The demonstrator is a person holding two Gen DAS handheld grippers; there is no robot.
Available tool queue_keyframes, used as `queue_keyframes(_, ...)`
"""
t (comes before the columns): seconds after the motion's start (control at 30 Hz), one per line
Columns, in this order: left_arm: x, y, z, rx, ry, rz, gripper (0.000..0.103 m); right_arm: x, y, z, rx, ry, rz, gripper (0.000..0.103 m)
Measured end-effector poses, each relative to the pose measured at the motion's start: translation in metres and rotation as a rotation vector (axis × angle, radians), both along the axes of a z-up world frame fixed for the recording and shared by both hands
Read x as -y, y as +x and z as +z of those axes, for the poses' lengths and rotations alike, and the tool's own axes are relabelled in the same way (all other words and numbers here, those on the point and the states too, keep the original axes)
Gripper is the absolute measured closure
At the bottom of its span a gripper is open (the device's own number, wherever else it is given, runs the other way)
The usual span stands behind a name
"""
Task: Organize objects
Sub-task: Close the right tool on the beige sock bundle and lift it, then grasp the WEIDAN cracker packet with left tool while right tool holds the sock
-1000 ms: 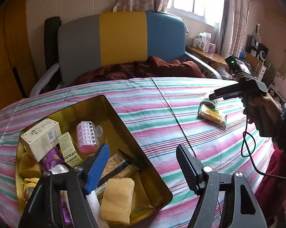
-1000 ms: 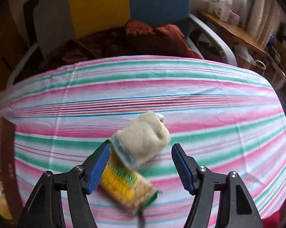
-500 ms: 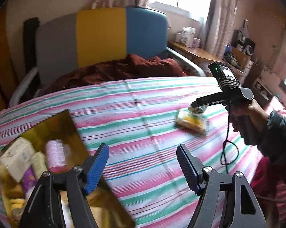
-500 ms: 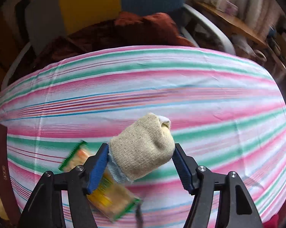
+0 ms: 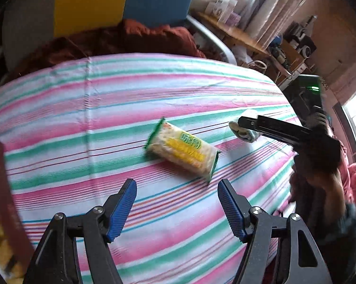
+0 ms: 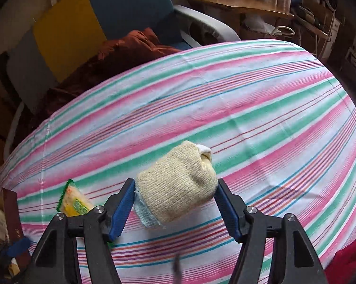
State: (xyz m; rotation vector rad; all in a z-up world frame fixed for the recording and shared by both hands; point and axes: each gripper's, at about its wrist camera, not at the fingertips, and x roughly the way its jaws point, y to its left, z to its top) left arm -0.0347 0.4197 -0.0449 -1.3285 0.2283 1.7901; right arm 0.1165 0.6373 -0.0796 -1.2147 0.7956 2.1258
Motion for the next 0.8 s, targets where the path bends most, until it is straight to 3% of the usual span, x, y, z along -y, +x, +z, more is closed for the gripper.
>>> queue_keyframes(0.3,-0.060,-0.021,-0.040,0.159,-0.070,0.133,0.031,-0.008,0.010,0.009,-0.071,-0.036,-0.017,0.035)
queue_keyframes(0.47,-0.079,-0.029,-0.045,0.119,-0.105,0.161,0.031,-0.011,0.006,0.008,-0.091,-0.043,-0.011,0.035)
queue_keyframes(0.73,-0.115,-0.020,-0.050,-0.049,-0.172,0.063,0.023,-0.019,0.008,0.005,-0.103,-0.052,-0.032,0.035)
queue_keyframes(0.8,-0.110,-0.015,-0.051,-0.109,-0.171,0.042,0.032,-0.019,0.006,0.001,-0.095,-0.064,-0.017,0.035)
